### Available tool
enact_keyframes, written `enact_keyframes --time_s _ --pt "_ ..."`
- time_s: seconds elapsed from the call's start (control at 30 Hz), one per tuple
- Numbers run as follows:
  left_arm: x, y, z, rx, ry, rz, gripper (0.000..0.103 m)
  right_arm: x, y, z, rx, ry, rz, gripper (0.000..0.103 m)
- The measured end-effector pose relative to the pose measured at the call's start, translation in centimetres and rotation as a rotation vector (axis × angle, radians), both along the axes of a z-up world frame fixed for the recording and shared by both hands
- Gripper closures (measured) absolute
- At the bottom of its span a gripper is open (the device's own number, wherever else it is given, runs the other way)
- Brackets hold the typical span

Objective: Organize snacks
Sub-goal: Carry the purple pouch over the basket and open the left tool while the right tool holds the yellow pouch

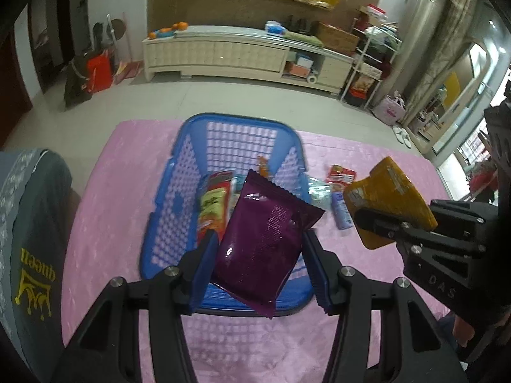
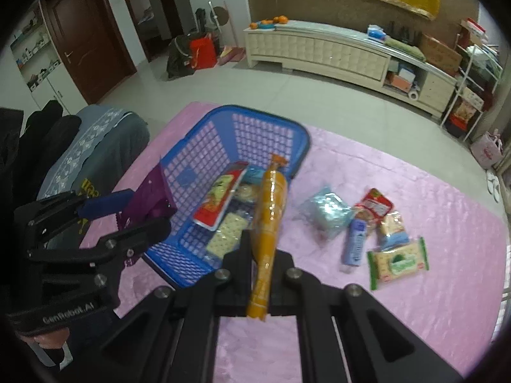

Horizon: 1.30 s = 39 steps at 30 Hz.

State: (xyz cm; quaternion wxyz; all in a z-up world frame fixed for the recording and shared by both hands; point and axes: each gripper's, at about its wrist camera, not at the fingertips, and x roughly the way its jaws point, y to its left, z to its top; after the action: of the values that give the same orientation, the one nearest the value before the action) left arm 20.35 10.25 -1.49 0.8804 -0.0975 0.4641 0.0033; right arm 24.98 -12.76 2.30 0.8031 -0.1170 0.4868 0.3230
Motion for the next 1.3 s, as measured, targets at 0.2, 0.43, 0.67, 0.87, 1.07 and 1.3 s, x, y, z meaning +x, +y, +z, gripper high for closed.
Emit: enact_keyframes --time_s 0.2,0.43,0.67,0.87,1.07,1.3 --pt "0.8 2.0 -1.6 -0.008 0.036 0.011 0.052 -0.3 3.2 -1.1 -0.009 0.025 0.035 0.094" --pt "3.0 3.9 -2.8 -0.016 0.065 0.011 0.052 1.2 5.8 -3.2 -0.039 0.063 0.04 0.094" --pt "6.0 4.3 -4.1 -0.036 0.084 -0.003 0.052 4.0 6.9 -4.5 -0.053 0.085 0.03 0.094" --pt "9.1 3.9 -5.3 -0.048 0.112 -0.006 0.052 5.7 6.5 -4.2 -0.06 0.03 0.01 0.094" --pt "11.9 2.1 -6.0 -0.092 0.132 -0.031 0.051 7.6 4.7 -4.0 -0.063 0.012 -0.051 0.094" --pt "12.0 1.5 -5.7 -0.114 0.133 -0.053 0.021 8.1 2.6 -3.1 -0.063 -0.007 -0.085 0.094"
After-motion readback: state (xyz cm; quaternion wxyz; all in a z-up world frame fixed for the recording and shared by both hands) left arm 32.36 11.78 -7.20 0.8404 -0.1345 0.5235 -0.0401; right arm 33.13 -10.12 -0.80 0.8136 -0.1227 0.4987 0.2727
